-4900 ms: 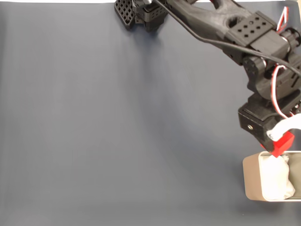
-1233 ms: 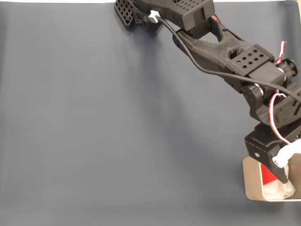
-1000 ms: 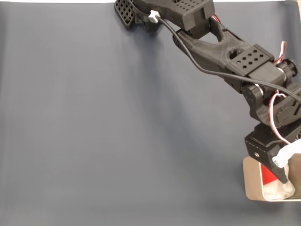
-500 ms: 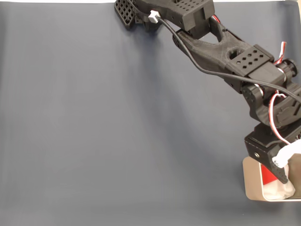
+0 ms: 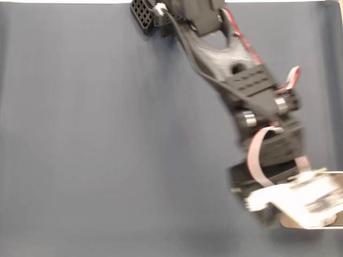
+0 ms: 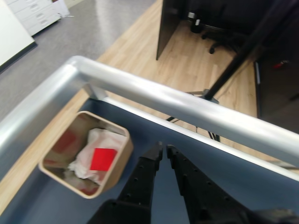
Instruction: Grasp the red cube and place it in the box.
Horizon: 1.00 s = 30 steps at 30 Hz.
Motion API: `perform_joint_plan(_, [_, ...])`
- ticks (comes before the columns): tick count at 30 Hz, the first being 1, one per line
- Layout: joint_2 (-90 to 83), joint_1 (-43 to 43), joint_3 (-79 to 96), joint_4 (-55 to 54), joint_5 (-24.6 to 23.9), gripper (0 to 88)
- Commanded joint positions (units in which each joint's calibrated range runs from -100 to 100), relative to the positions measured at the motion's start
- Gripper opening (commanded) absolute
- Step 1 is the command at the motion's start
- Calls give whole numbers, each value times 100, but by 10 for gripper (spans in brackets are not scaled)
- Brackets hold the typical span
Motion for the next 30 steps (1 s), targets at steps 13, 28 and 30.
perform_joint_plan(13, [-6216,1551,8047,-1772,-10,0])
perform_joint_plan(28, [-10904,1558,14443,-3034,-54,0])
perform_joint_plan(30, [-11364,1544,14899,-2903,-59,0])
